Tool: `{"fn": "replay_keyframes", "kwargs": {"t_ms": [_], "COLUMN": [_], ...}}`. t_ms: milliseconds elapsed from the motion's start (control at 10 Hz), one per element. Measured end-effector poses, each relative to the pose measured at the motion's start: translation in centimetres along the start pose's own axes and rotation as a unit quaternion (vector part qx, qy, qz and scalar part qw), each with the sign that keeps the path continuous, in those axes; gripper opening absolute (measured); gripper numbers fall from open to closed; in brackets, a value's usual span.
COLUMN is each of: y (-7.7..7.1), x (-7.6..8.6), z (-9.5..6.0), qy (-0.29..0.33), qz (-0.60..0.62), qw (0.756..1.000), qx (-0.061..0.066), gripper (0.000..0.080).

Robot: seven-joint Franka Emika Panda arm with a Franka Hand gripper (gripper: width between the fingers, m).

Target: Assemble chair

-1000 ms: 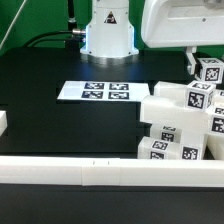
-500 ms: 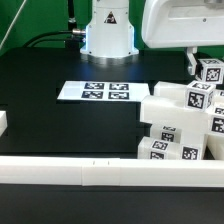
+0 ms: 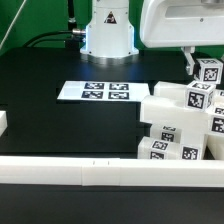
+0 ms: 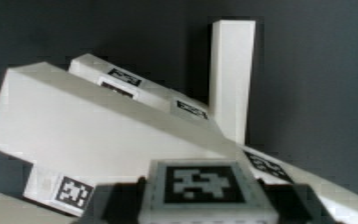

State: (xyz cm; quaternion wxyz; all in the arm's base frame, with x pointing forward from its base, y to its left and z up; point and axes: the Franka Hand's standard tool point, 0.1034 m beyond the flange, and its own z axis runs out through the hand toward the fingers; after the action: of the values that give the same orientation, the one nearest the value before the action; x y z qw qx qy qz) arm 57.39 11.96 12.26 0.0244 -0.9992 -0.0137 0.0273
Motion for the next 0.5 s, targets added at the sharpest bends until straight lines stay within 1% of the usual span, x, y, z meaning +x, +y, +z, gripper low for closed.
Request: {"fn": "replay_keyframes", "kwargs": {"t_ms": [300, 500], "y": [0.0, -0.01], "x": [-0.03, -0.57], "z": [0.1, 0.65], "qy": [0.0, 0.0], "qz": [0.0, -0.002], "qw": [1.0, 1.0], "qx": [-0.001, -0.002], "gripper": [0.0282, 0.0282]}}
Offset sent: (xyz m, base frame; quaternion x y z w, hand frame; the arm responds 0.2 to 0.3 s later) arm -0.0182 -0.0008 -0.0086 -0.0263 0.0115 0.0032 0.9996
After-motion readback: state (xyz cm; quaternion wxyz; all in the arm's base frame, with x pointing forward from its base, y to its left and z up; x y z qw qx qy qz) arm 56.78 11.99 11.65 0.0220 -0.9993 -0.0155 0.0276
